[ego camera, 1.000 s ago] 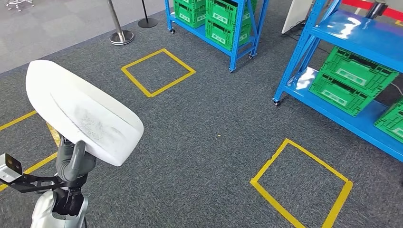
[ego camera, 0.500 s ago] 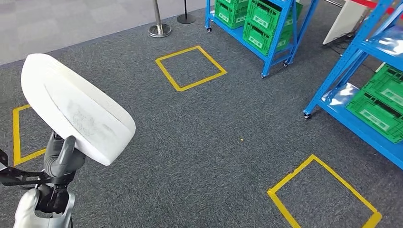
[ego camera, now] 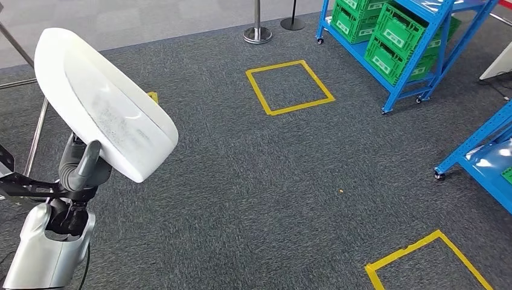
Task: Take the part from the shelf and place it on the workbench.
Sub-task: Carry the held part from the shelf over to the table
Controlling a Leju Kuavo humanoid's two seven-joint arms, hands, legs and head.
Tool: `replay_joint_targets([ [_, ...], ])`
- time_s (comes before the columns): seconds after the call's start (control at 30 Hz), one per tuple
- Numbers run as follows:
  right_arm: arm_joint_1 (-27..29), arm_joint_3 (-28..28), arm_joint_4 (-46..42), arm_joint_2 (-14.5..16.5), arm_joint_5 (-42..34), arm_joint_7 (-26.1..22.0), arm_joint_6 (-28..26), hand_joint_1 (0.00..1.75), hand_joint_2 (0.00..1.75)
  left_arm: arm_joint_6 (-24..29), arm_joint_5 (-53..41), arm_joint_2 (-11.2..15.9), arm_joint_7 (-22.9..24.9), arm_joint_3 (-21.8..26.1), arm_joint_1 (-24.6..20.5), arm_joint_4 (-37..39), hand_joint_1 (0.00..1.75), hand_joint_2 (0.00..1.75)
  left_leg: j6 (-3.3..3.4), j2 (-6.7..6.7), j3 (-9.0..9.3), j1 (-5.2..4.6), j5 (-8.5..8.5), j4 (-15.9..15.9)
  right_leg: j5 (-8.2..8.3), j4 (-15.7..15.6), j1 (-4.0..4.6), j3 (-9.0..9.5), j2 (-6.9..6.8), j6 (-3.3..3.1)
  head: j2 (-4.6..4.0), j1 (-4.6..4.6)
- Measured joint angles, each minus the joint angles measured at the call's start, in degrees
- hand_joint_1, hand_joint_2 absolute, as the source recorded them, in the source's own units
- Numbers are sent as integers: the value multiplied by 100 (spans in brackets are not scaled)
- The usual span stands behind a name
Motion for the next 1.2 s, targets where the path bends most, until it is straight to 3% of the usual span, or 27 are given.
replay_joint_targets([
  [0.03,-4,7,0,21,108,176,-42,0,0,32,-35,36,18,-10,21,-14,175,175,-31,16,-15,8,6,1,19,-28,-4,15,-67,-30,0,0],
  [0.1,5,56,0,52,343,549,-171,0,0,78,-117,149,50,-13,99,-108,175,175,-70,283,-127,-13,-112,197,54,-104,-19,58,-205,-115,0,-20],
  [0.17,35,94,0,70,420,664,-264,0,0,81,-146,255,74,-1,225,-242,175,175,-95,625,-415,-29,-437,811,50,-134,-11,80,-356,-179,0,-45],
  [0.23,57,98,0,74,390,511,-266,0,0,63,-100,327,86,28,388,-316,175,175,-136,726,-725,-11,-688,1453,28,-128,0,85,-519,-200,0,-52],
  [0.27,59,99,0,69,390,390,-221,0,0,52,-58,356,82,49,474,-337,175,175,-151,749,-757,-1,-672,1536,14,-123,3,90,-601,-196,0,-52],
  [0.3,57,105,0,59,423,278,-154,0,0,45,-26,375,74,70,549,-354,175,175,-162,780,-669,7,-554,1388,-4,-113,3,100,-679,-185,0,-52],
  [0.37,48,164,-1,25,601,88,0,0,0,38,0,386,55,96,651,-396,175,175,-157,973,-256,8,-231,651,-60,-73,8,125,-831,-137,0,-52],
  [0.43,36,298,-1,-21,846,-42,88,0,0,39,-66,354,39,94,682,-416,175,175,-90,1146,32,-14,-83,135,-126,-22,28,144,-963,-63,0,-47],
  [0.47,26,373,-1,-46,934,-110,115,0,0,40,-131,326,24,84,684,-416,175,175,-44,1157,59,-31,-88,75,-145,-11,39,155,-1024,-28,0,-43],
  [0.53,1,473,-2,-77,990,-220,158,0,0,41,-291,269,-27,56,690,-410,175,175,35,1011,45,-41,-63,70,-163,-19,32,193,-1132,35,0,-36],
  [0.57,-14,497,-3,-90,988,-259,173,0,0,41,-358,244,-57,43,690,-406,175,175,69,947,44,-35,-52,58,-200,9,16,203,-1081,70,0,-33],
  [0.63,-33,537,-5,-114,982,-303,195,0,0,42,-445,193,-108,20,668,-393,175,175,131,826,41,-12,-23,34,-433,355,-15,63,-756,131,0,-19],
  [0.67,-33,557,-5,-126,981,-308,191,0,0,40,-466,156,-127,5,655,-381,175,175,152,764,29,-8,-12,32,-614,712,-26,-110,-552,147,0,-9],
  [0.7,-28,574,-4,-139,979,-297,170,0,0,36,-480,112,-147,-11,639,-357,175,175,169,694,12,-12,-3,32,-781,1111,-27,-320,-434,150,0,-1],
  [0.73,-16,587,-4,-153,976,-271,131,0,0,28,-491,56,-175,-28,625,-318,175,175,181,616,-2,-18,4,33,-879,1440,-27,-501,-380,146,0,5],
  [0.77,-3,593,-4,-168,967,-235,81,0,0,16,-496,1,-220,-39,609,-264,175,175,186,528,-12,-25,11,35,-866,1588,-25,-598,-358,135,0,6],
  [0.8,7,595,-4,-186,958,-187,33,0,0,-3,-507,-53,-294,-45,590,-198,175,175,186,437,-17,-30,19,37,-742,1502,-22,-581,-340,114,0,7],
  [0.83,13,595,-4,-206,950,-132,-9,0,0,-30,-523,-101,-386,-47,569,-133,175,175,179,349,-18,-31,28,38,-545,1218,-17,-463,-301,86,0,7],
  [0.9,11,596,-4,-258,942,26,-90,0,0,-94,-589,-184,-626,-35,524,-2,175,175,146,187,-25,-25,52,39,-182,415,-2,-102,-50,25,0,7],
  [0.97,4,595,-4,-301,942,194,-162,0,0,-151,-678,-255,-813,1,477,121,175,175,88,58,-48,-10,82,32,-61,3,23,83,96,-4,0,8],
  [1.03,1,595,-4,-324,950,306,-189,0,0,-179,-742,-294,-899,65,464,200,175,175,10,-59,-79,4,126,-7,-33,-42,37,99,-31,-41,0,9],
  [1.07,0,595,-4,-333,955,338,-190,0,0,-187,-759,-301,-925,105,474,222,175,175,-13,-4,-104,4,127,-3,1,-85,32,114,-104,-71,0,8],
  [1.1,2,595,-4,-341,958,355,-184,0,0,-194,-770,-306,-939,144,485,237,175,175,-30,144,-156,-6,71,66,38,-138,24,130,-178,-111,0,-2],
  [1.17,16,595,-4,-356,958,371,-167,0,0,-207,-780,-326,-953,193,513,250,175,175,-47,554,-378,-23,-230,525,85,-212,22,144,-339,-168,0,-23],
  [1.2,31,595,-4,-363,963,381,-157,0,0,-209,-781,-341,-953,202,535,250,175,175,-69,677,-531,-20,-426,875,85,-219,27,142,-426,-188,0,-32],
])
